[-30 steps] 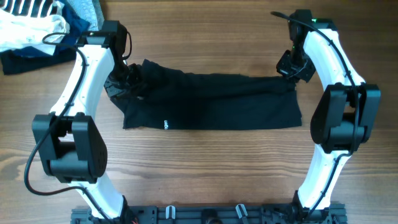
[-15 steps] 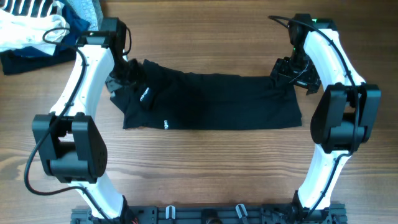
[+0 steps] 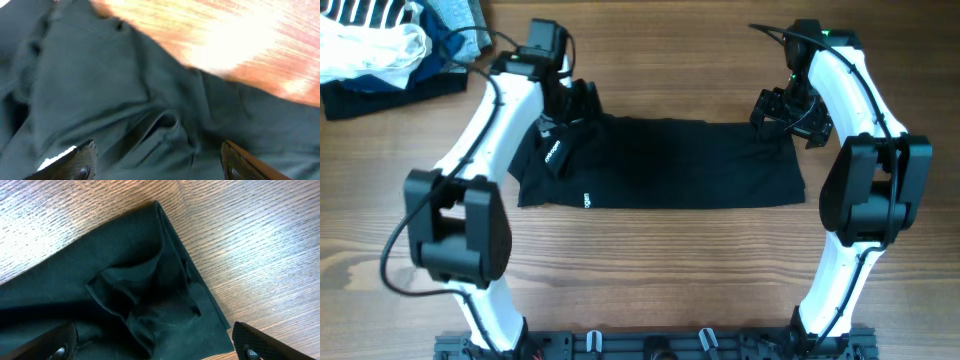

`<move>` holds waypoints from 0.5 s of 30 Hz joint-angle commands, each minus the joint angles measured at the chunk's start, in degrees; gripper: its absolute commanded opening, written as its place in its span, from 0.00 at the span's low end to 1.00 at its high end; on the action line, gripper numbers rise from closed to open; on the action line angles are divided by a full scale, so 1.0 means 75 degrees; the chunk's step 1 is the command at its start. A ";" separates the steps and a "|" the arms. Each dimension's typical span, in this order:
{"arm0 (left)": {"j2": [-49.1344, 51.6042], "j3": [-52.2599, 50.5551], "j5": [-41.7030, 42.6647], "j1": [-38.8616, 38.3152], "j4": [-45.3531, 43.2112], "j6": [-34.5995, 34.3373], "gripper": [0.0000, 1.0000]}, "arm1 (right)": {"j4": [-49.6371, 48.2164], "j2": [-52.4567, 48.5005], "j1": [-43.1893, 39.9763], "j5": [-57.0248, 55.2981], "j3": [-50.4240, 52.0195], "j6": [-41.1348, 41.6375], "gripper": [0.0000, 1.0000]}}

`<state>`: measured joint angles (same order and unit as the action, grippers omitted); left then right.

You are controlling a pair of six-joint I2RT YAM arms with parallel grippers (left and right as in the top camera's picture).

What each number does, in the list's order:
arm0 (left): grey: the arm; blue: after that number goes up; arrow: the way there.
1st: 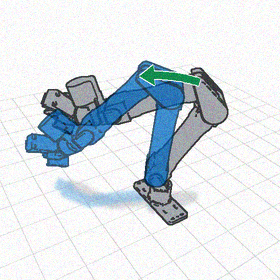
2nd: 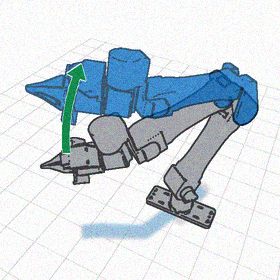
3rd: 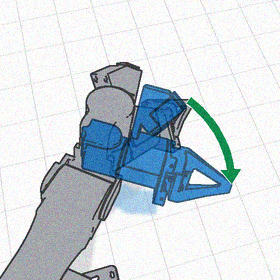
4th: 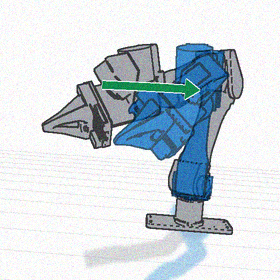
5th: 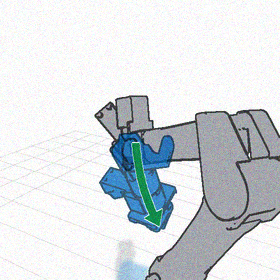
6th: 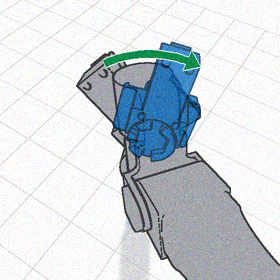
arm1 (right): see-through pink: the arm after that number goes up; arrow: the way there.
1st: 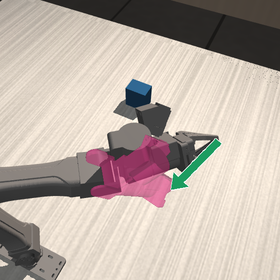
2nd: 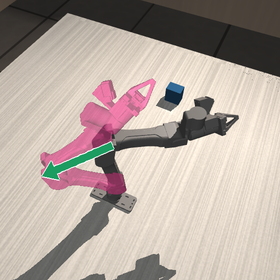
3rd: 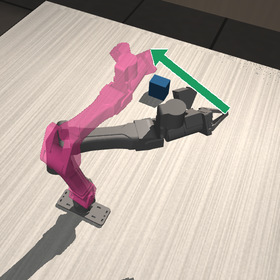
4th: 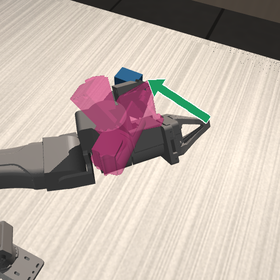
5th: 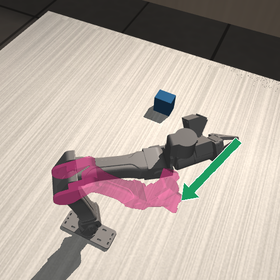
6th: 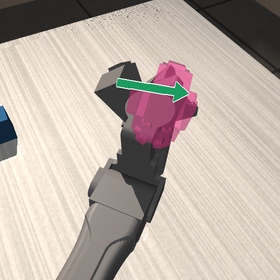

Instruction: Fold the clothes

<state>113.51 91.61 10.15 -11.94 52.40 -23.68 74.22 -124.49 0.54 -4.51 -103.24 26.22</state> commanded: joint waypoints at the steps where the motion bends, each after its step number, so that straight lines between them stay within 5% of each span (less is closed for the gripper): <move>1: 0.0510 0.0029 -0.0227 -0.0017 -0.0277 0.0082 0.76 | -0.0032 0.0128 -0.0052 0.0096 -0.0073 -0.0099 1.00; 2: 0.0568 0.0029 -0.0256 -0.0015 -0.0353 0.0146 0.74 | -0.0035 0.0128 -0.0052 0.0096 -0.0073 -0.0102 1.00; 10: 0.1084 0.0029 -0.0536 0.0017 -0.0254 0.0411 0.15 | -0.0055 0.0128 -0.0052 0.0102 -0.0070 -0.0099 1.00; 15: 0.1212 0.0029 -0.0615 0.0029 0.0542 0.0533 0.06 | -0.0029 0.0128 -0.0052 0.0300 -0.0070 -0.0105 0.99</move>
<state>121.47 91.61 6.79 -12.01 53.95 -21.04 74.08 -124.49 0.54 -4.05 -103.24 25.89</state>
